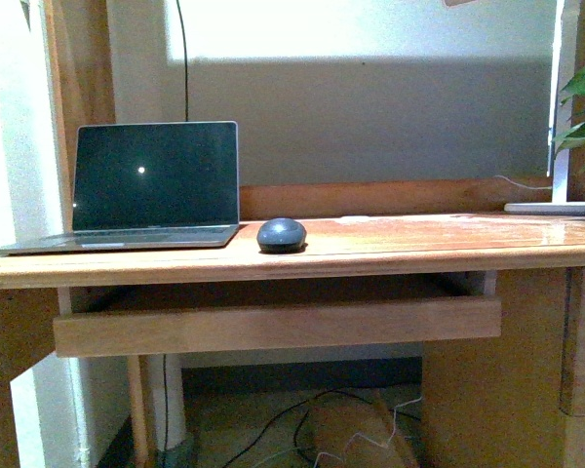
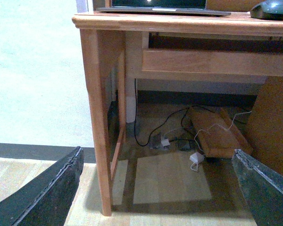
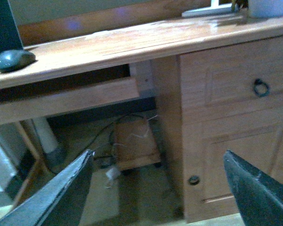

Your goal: Place mouse

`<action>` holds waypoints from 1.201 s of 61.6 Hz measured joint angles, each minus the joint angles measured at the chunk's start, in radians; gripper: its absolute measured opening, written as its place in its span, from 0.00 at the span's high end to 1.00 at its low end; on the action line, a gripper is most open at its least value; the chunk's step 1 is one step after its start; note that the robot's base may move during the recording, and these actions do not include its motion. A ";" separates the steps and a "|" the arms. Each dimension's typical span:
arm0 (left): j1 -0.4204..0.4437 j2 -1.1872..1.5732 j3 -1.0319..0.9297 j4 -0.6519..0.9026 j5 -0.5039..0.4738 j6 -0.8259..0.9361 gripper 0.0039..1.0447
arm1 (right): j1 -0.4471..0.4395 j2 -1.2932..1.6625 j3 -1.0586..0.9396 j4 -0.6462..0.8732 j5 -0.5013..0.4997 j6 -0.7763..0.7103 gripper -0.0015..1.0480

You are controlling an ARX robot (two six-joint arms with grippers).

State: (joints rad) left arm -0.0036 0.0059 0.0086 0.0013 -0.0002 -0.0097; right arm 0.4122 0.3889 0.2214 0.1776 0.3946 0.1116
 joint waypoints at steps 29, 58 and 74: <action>0.000 0.000 0.000 0.000 0.000 0.000 0.07 | -0.281 -0.239 -0.134 -0.137 -0.291 -0.106 0.97; 0.000 0.000 0.000 0.000 -0.001 0.000 0.07 | -0.409 -0.378 -0.206 -0.181 -0.394 -0.109 0.97; 0.000 0.000 0.000 0.000 0.000 0.000 0.07 | -0.409 -0.383 -0.206 -0.180 -0.394 -0.109 0.54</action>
State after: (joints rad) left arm -0.0036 0.0059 0.0086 0.0013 -0.0002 -0.0093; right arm 0.0032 0.0063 0.0151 -0.0021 0.0002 0.0025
